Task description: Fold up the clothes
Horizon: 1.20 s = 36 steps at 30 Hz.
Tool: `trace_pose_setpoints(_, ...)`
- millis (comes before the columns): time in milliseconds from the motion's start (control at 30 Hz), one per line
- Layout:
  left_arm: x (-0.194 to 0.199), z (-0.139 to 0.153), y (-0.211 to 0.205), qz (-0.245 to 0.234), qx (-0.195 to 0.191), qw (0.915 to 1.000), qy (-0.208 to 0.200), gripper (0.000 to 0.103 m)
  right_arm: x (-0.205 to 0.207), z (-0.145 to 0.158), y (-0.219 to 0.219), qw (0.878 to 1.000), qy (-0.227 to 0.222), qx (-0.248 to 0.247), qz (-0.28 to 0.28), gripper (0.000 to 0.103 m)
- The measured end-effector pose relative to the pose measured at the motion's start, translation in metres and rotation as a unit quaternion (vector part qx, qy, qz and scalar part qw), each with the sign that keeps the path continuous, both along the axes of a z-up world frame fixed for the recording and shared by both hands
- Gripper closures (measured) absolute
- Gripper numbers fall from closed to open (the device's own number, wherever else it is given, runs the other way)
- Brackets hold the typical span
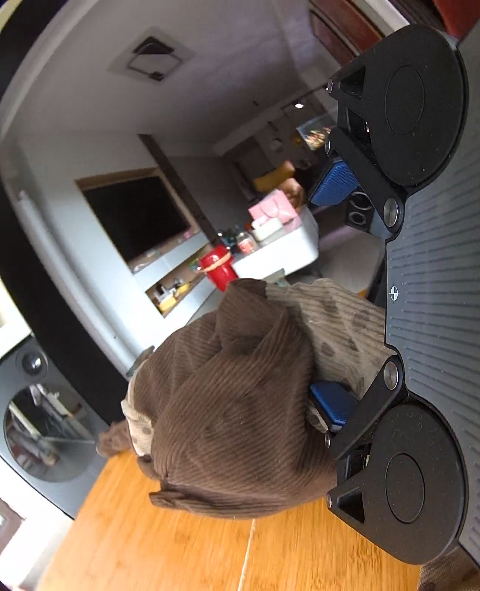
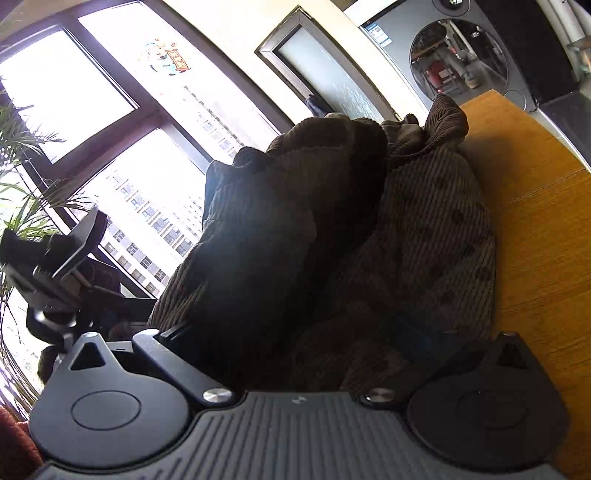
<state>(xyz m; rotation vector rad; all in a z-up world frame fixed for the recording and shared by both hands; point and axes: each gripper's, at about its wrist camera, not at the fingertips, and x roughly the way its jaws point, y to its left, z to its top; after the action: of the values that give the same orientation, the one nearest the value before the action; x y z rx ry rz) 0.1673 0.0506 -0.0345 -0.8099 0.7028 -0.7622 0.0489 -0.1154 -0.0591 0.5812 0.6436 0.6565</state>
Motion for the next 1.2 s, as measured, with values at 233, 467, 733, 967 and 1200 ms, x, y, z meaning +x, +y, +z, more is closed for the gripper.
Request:
trace_pose_setpoints(233, 0.027, -0.013, 0.038, 0.08, -0.043, 0.9921, 0.087, 0.0, -0.002, 0.001, -0.001, 1.0, -0.001, 0.002, 0.0, 0.0)
trace_pose_setpoints(467, 0.004, -0.021, 0.074, 0.165, 0.013, 0.9825, 0.084, 0.0, 0.003, 0.001, -0.001, 1.0, 0.0, 0.004, 0.0, 0.0)
trace_pose_setpoints(733, 0.009, 0.014, 0.135, 0.257, 0.06, 0.9601, 0.093, 0.0, 0.006, 0.002, -0.002, 1.0, -0.001, 0.005, 0.0, 0.0)
trace_pose_setpoints(967, 0.012, 0.039, 0.096, 0.223, 0.365, 0.9037, 0.015, 0.028, 0.005, 0.001, -0.002, 1.0, -0.002, 0.008, -0.001, 0.0)
trace_pose_setpoints(1200, 0.039, 0.017, 0.052, 0.131, 0.388, 0.9123, 0.014, 0.031, 0.005, 0.001, -0.004, 1.0, -0.003, 0.014, -0.002, 0.0)
